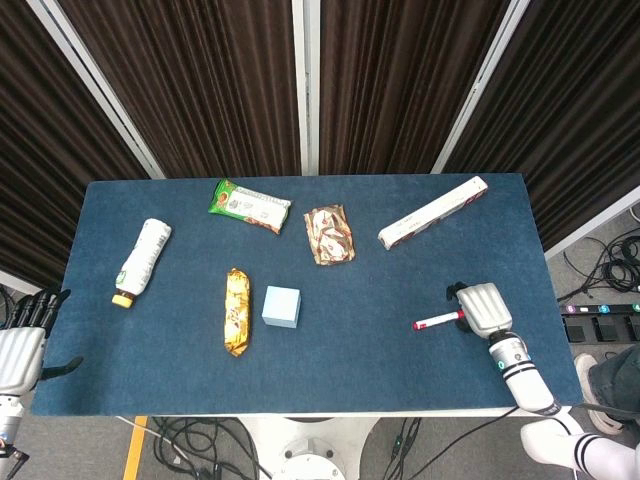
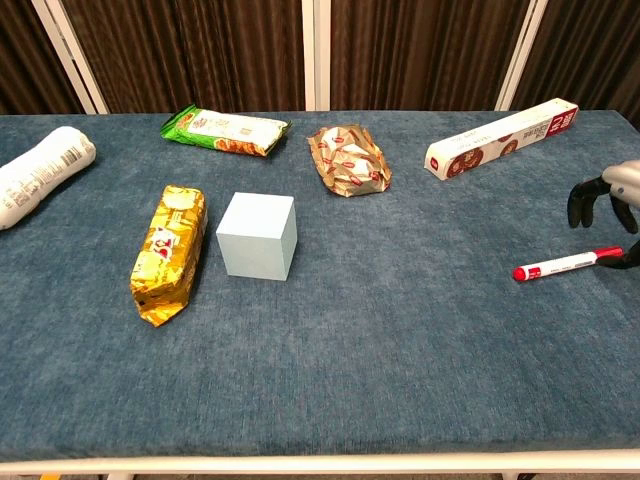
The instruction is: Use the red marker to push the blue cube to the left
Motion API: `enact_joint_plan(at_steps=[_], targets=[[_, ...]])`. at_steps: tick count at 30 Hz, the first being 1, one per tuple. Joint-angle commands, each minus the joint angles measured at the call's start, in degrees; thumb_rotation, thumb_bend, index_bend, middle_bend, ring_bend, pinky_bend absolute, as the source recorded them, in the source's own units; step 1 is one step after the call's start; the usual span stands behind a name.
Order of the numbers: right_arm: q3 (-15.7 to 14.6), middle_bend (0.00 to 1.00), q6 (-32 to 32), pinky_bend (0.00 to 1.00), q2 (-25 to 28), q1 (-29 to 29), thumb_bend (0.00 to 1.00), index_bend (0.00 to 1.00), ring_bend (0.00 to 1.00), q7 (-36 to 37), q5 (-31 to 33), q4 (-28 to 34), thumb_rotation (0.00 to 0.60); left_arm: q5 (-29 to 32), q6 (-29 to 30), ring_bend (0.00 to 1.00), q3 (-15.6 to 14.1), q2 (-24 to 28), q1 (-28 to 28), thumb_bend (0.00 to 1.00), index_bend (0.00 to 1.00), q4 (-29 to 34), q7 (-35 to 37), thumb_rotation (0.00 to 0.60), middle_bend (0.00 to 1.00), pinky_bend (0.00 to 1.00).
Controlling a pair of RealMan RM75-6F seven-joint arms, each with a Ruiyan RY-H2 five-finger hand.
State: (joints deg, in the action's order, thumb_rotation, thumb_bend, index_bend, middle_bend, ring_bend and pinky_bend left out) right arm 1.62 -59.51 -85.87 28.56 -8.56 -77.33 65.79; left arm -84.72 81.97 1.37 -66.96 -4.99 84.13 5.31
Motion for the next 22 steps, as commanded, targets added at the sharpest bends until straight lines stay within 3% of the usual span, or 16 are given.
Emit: enact_joint_plan(at_steps=[1,4,6,7,9,10,12,14,22], targets=[[1.27,0.41,-2.34,0.83,3.24,-0.98,0.09,0.42,0.60,0.73,0.04,3.56,0.600,-0.15,0.30,0.04,0.19,0.41,-0.08,0.00,0.11,0.69,-0.08,0.600,0.11,0.07],[2.04,0.41,-4.30,0.83,6.51,-2.62,0.06,0.42,0.59,2.26,0.85,6.96,0.600,-0.32,0.73,0.04,0.29,0.74,-0.05,0.00,0.11,1.44,-0.55,0.600,0.11,0.07],[2.09,0.41,-5.43,0.78,8.62,-4.15,0.02,0.41,0.54,4.21,1.33,8.66,0.600,-0.33,0.91,0.04,0.29,0.80,0.02,0.00,0.11,1.67,-0.77,0.600,0.11,0.07],[1.90,0.39,-5.85,0.68,9.42,-4.86,0.01,0.38,0.45,5.05,1.39,9.07,0.600,-0.32,1.03,0.04,0.26,0.77,0.11,0.00,0.11,1.67,-0.83,0.600,0.11,0.07],[1.35,0.31,-6.53,0.39,11.13,-6.63,0.00,0.29,0.24,6.24,2.04,9.80,0.587,-0.43,1.42,0.04,0.16,0.70,0.35,0.00,0.11,1.48,-0.77,0.600,0.11,0.07],[1.09,0.26,-6.69,0.24,11.86,-7.44,0.00,0.24,0.14,6.38,2.60,10.31,0.556,-0.49,1.57,0.04,0.09,0.73,0.46,0.00,0.11,1.44,-0.67,0.600,0.11,0.07],[0.47,0.18,-7.06,0.07,13.78,-9.37,0.00,0.16,0.03,6.14,4.12,12.03,0.479,-0.77,1.95,0.04,-0.08,0.93,0.71,0.00,0.11,1.47,-0.19,0.600,0.11,0.07],[0.01,0.14,-7.98,0.01,15.30,-10.98,0.00,0.11,0.00,5.34,5.08,13.24,0.460,-1.26,2.30,0.04,-0.25,1.08,0.83,0.00,0.11,1.23,0.29,0.600,0.11,0.07],[-1.75,0.11,-13.35,0.00,18.57,-18.78,0.00,0.05,0.00,9.74,6.49,14.92,0.465,-2.56,2.80,0.04,-1.03,1.00,1.17,0.00,0.11,-0.73,2.41,0.600,0.11,0.07]])
